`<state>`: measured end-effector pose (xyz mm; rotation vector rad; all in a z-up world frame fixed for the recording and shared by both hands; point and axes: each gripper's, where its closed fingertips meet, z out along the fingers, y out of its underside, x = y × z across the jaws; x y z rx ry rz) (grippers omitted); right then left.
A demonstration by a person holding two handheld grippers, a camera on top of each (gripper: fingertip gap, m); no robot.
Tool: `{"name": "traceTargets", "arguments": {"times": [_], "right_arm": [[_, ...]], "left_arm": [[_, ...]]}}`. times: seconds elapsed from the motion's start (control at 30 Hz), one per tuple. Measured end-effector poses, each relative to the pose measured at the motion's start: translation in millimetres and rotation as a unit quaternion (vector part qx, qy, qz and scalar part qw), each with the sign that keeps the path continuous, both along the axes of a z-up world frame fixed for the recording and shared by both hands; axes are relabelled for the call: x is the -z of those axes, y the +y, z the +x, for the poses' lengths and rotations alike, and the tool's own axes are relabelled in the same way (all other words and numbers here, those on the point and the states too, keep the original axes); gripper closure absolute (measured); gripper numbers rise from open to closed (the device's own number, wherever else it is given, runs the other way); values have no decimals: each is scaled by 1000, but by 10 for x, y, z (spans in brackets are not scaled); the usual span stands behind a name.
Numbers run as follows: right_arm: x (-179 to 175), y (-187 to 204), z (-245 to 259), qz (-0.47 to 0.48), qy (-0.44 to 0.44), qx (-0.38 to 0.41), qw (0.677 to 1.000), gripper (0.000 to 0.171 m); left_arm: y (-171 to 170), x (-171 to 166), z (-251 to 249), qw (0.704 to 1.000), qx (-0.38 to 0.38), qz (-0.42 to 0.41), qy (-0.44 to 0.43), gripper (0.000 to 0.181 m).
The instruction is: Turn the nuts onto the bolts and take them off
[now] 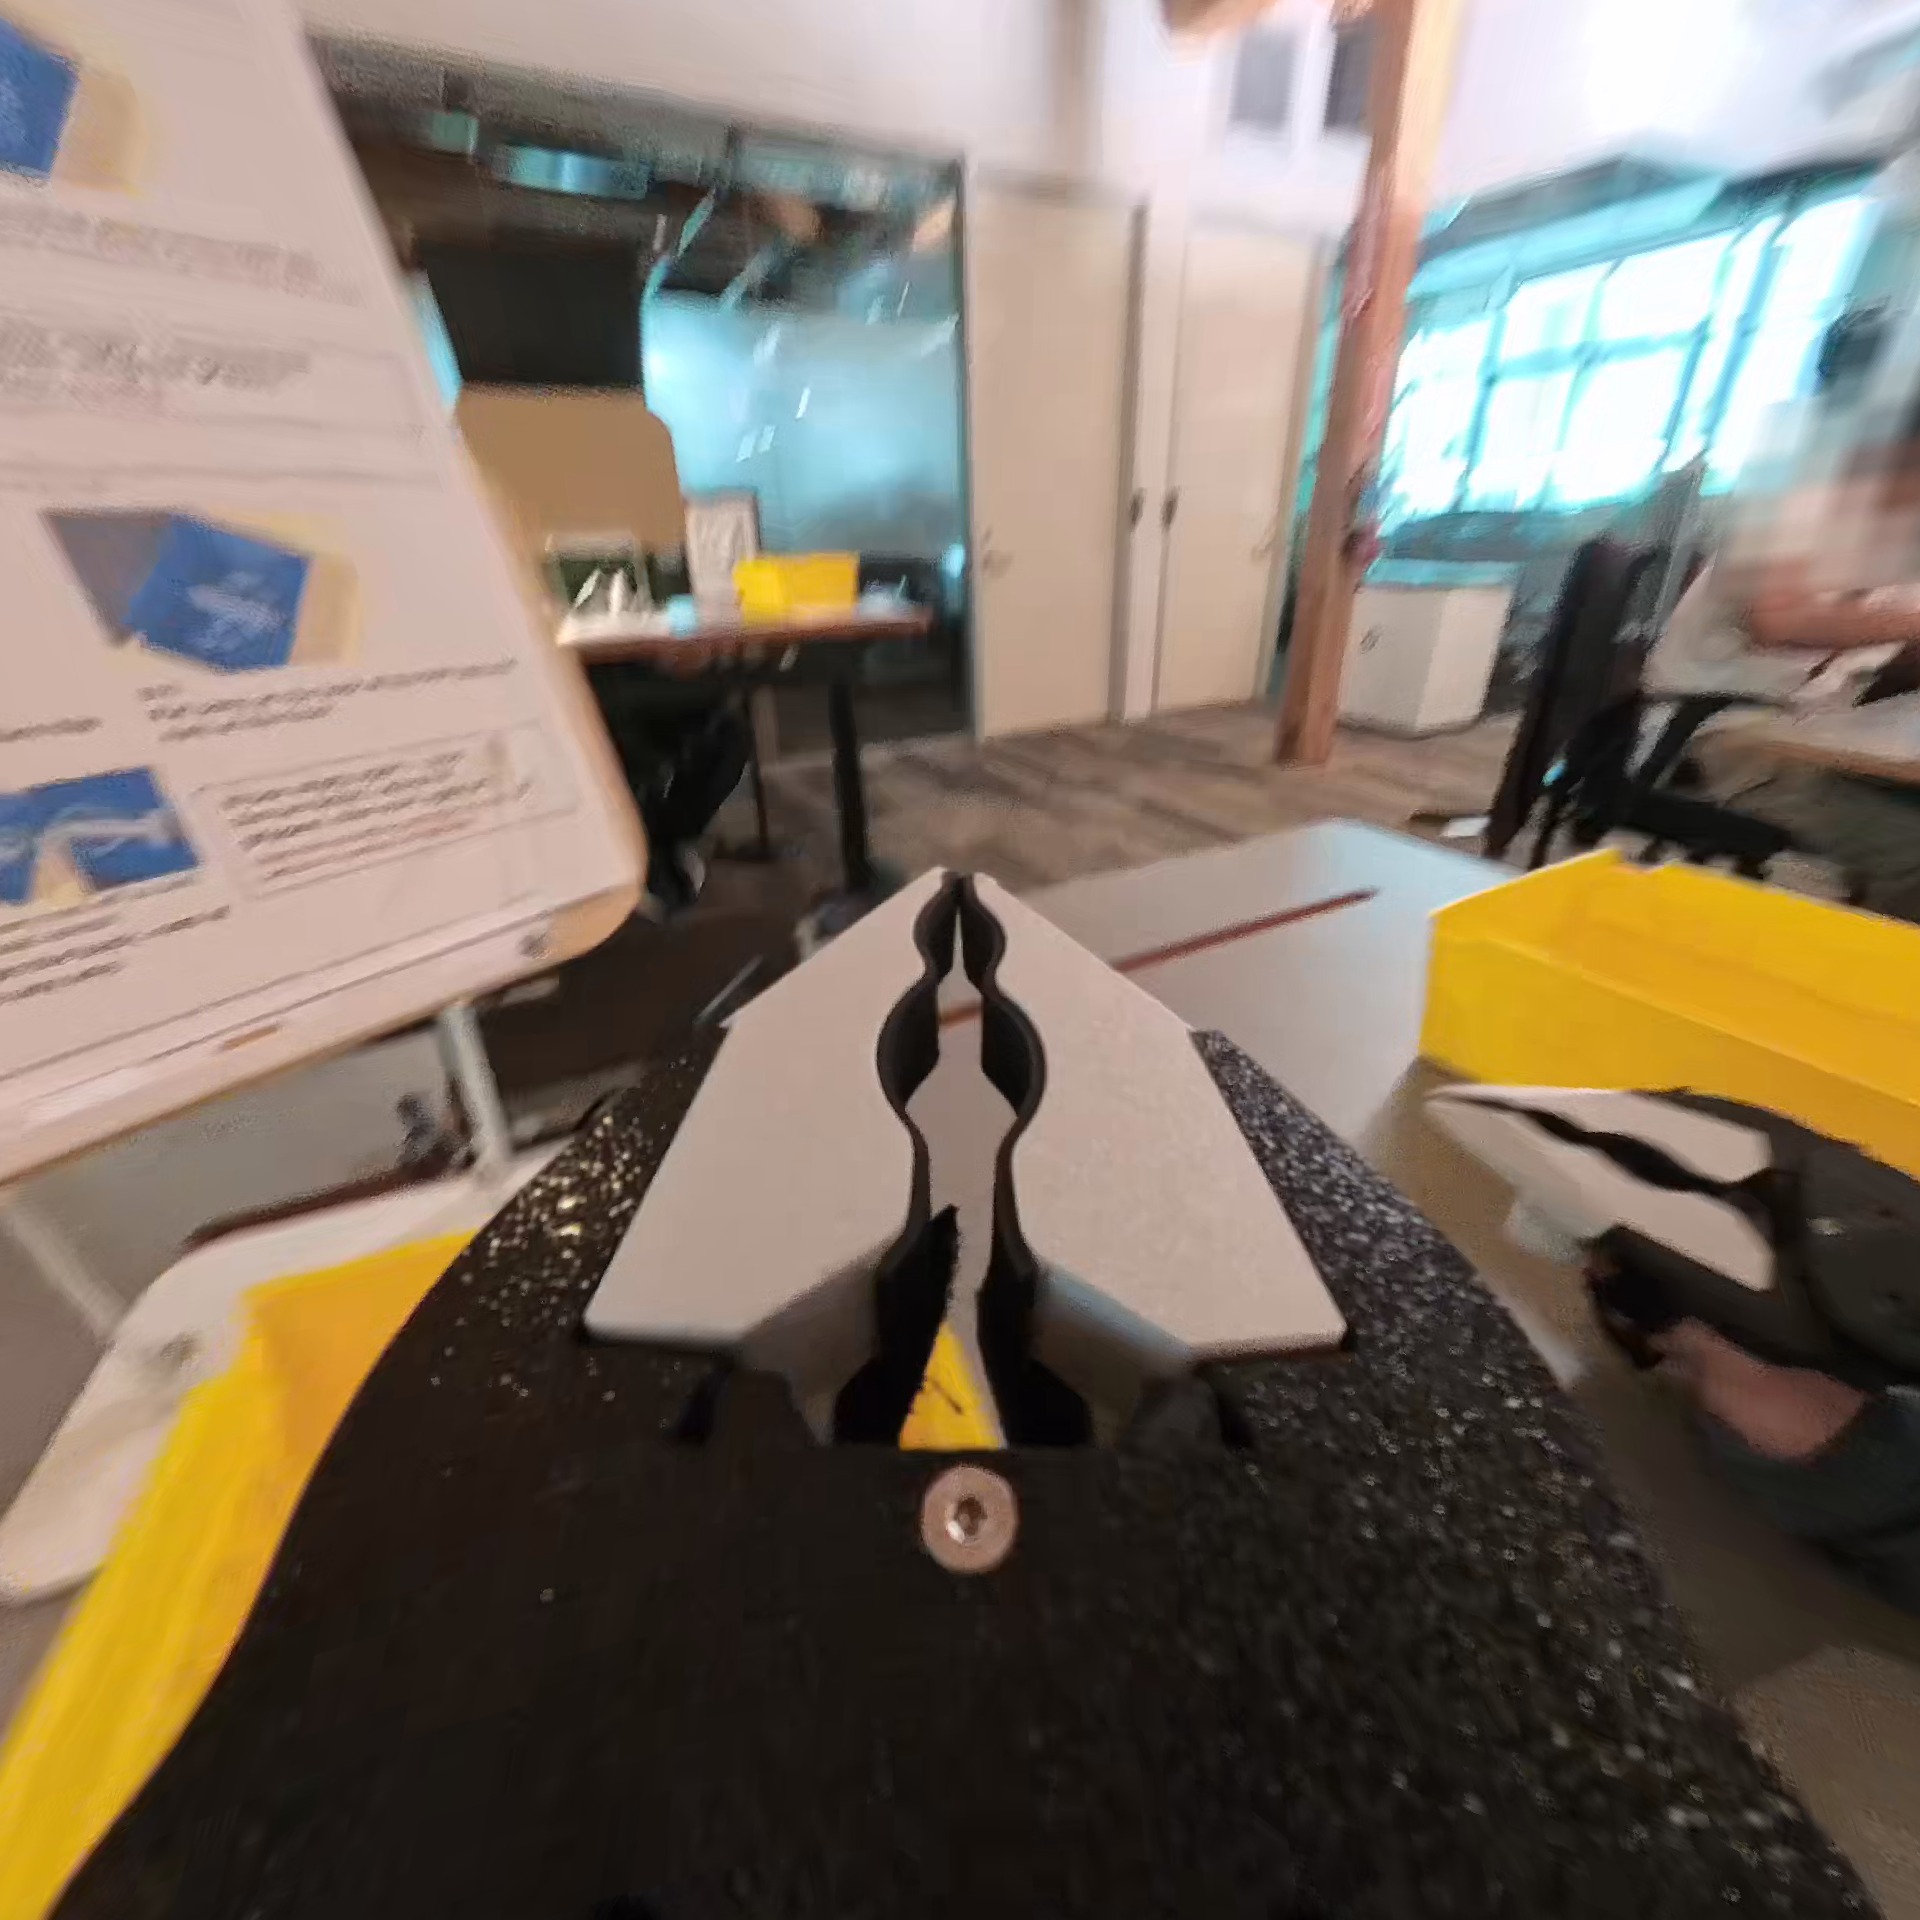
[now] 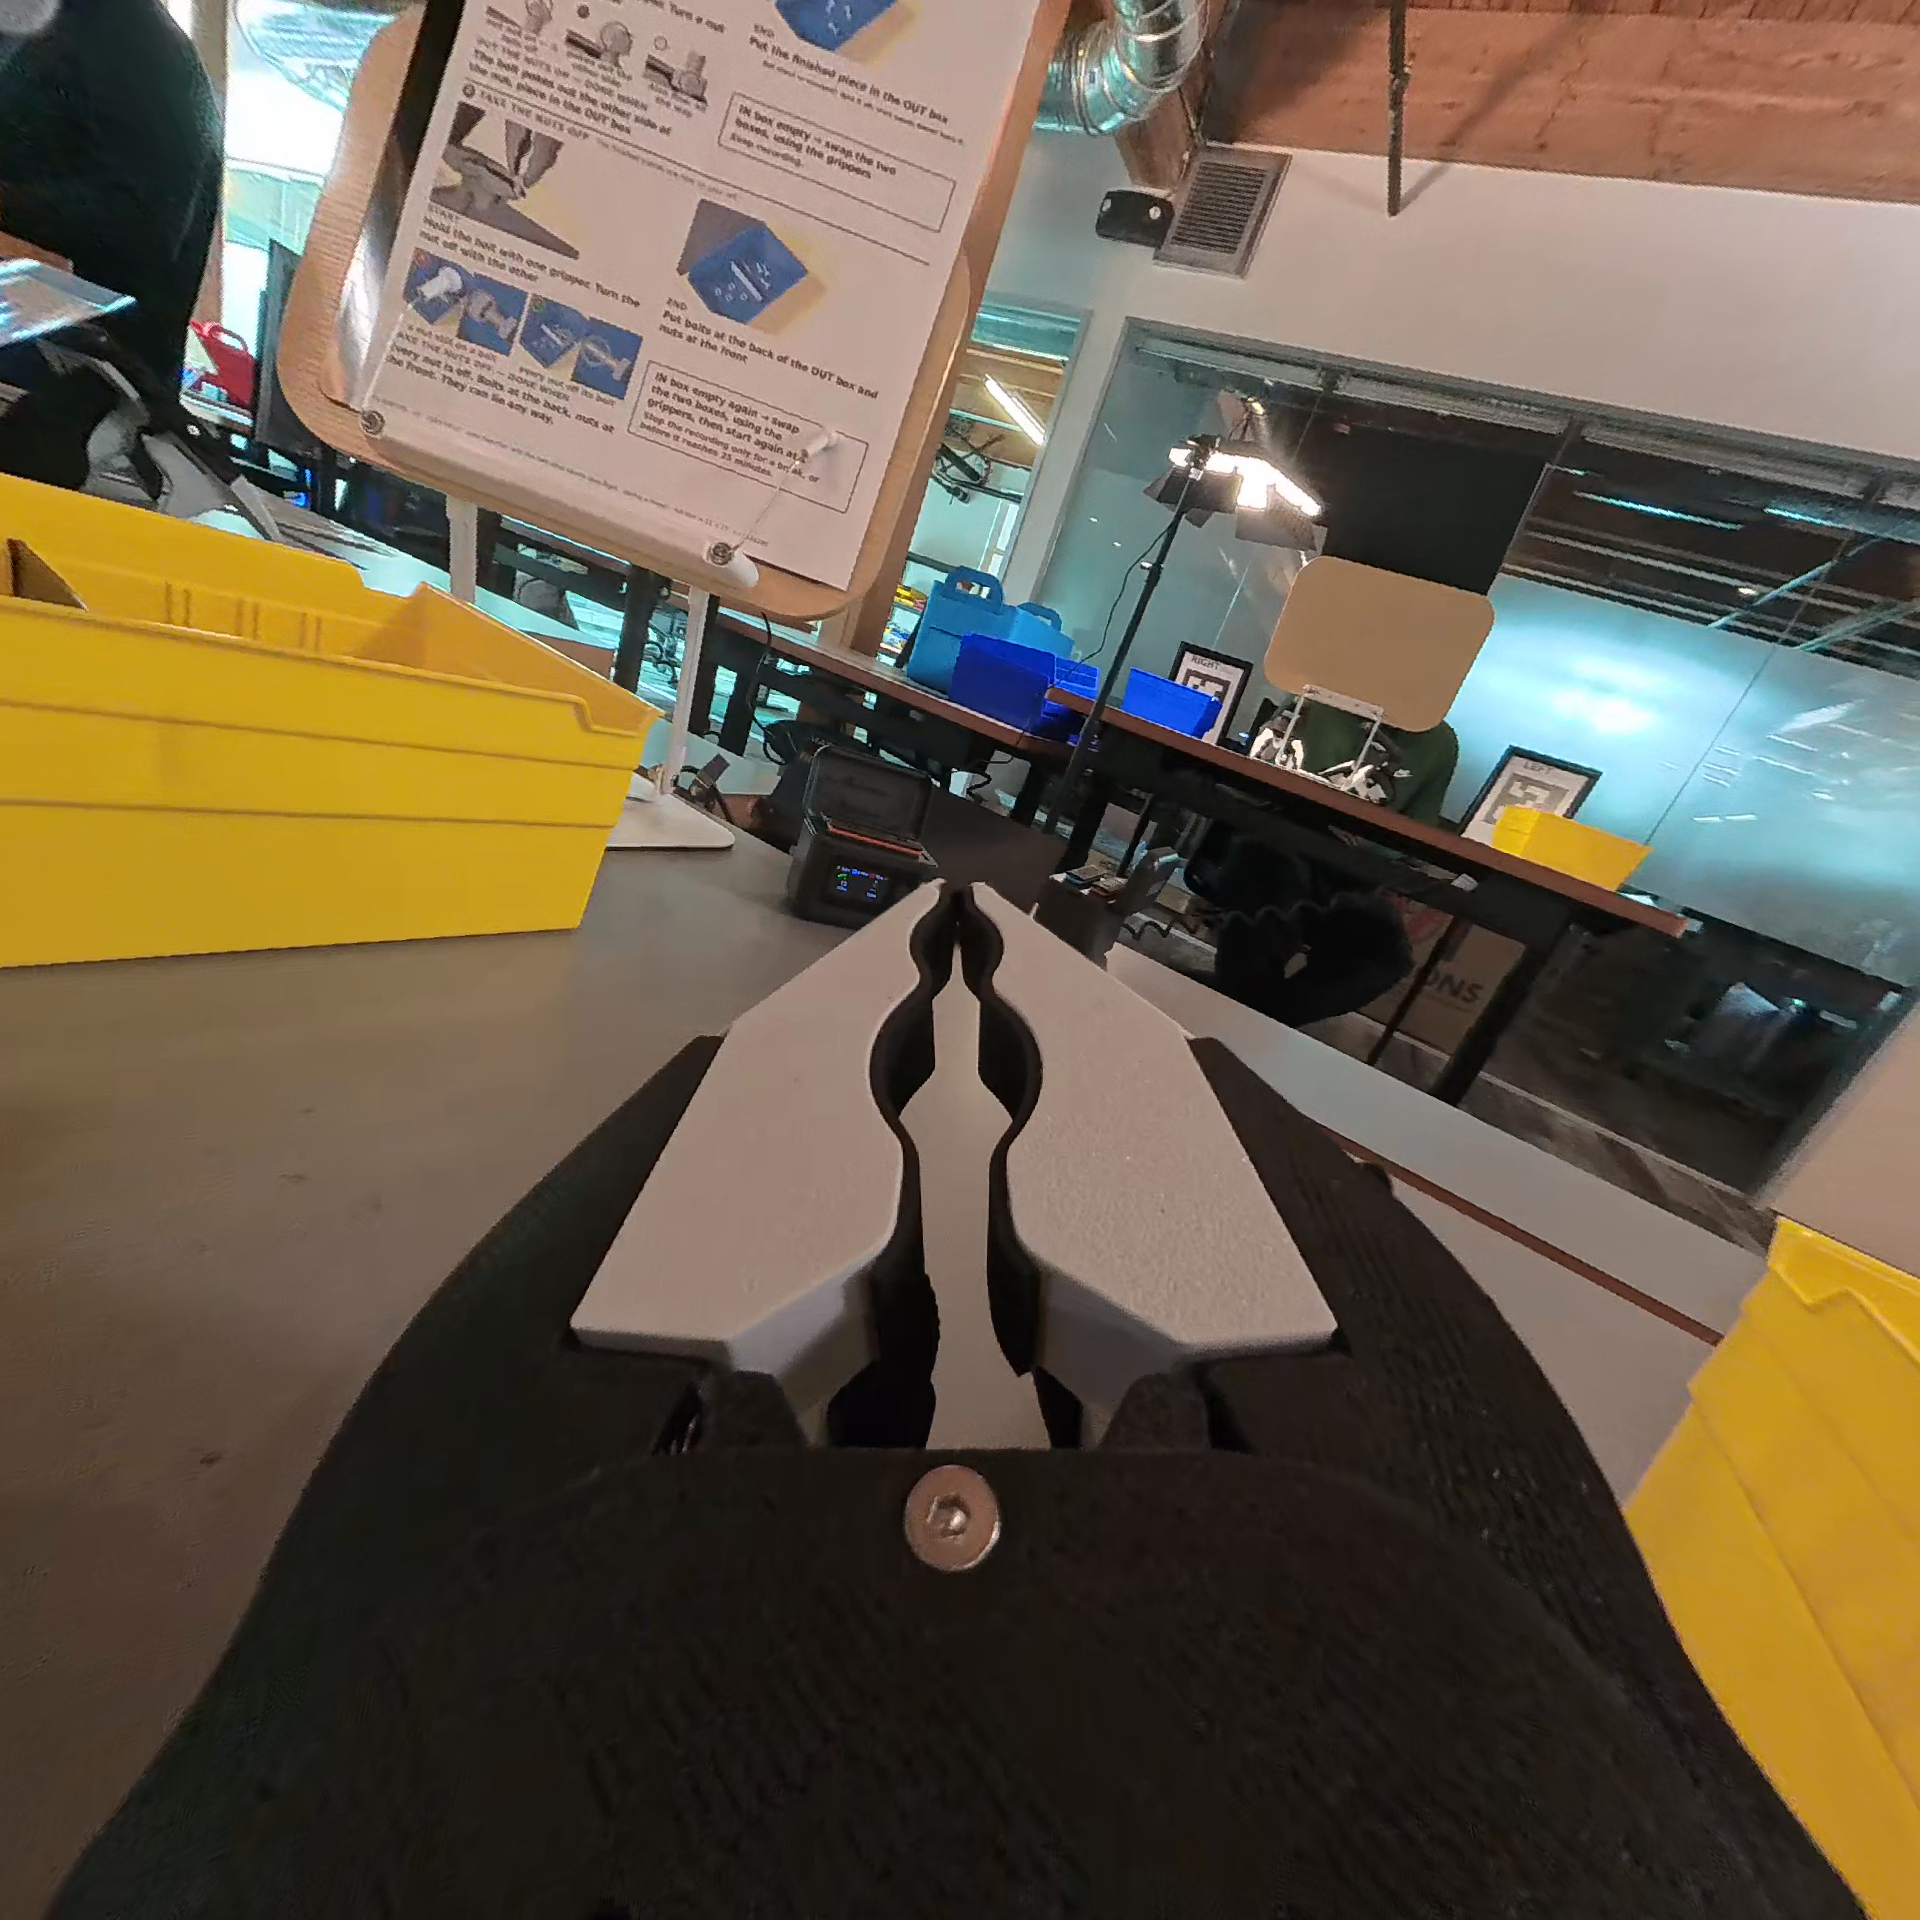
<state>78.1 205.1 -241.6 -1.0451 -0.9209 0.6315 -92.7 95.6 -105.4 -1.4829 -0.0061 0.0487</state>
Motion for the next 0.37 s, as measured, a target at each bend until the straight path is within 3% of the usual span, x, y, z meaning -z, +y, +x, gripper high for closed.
{"name": "traceTargets", "arguments": {"times": [0.07, 0.17, 0.27, 0.37], "right_arm": [[7, -10, -12, 1, -3, -3, 1000, 171], [14, -20, -25, 0, -5, -9, 1000, 171], [25, -16, -40, -6, -5, -14, 1000, 171], [41, -14, -55, -9, -9, -17, 1000, 171]], "left_arm": [[69, 171, -375, 995, -31, -99, -10, 180], [188, 665, -706, 963, -12, -267, -39, 158], [205, 1260, -765, 900, 47, -430, -60, 147], [123, 1754, -693, 822, 139, -551, 25, 148]]}}
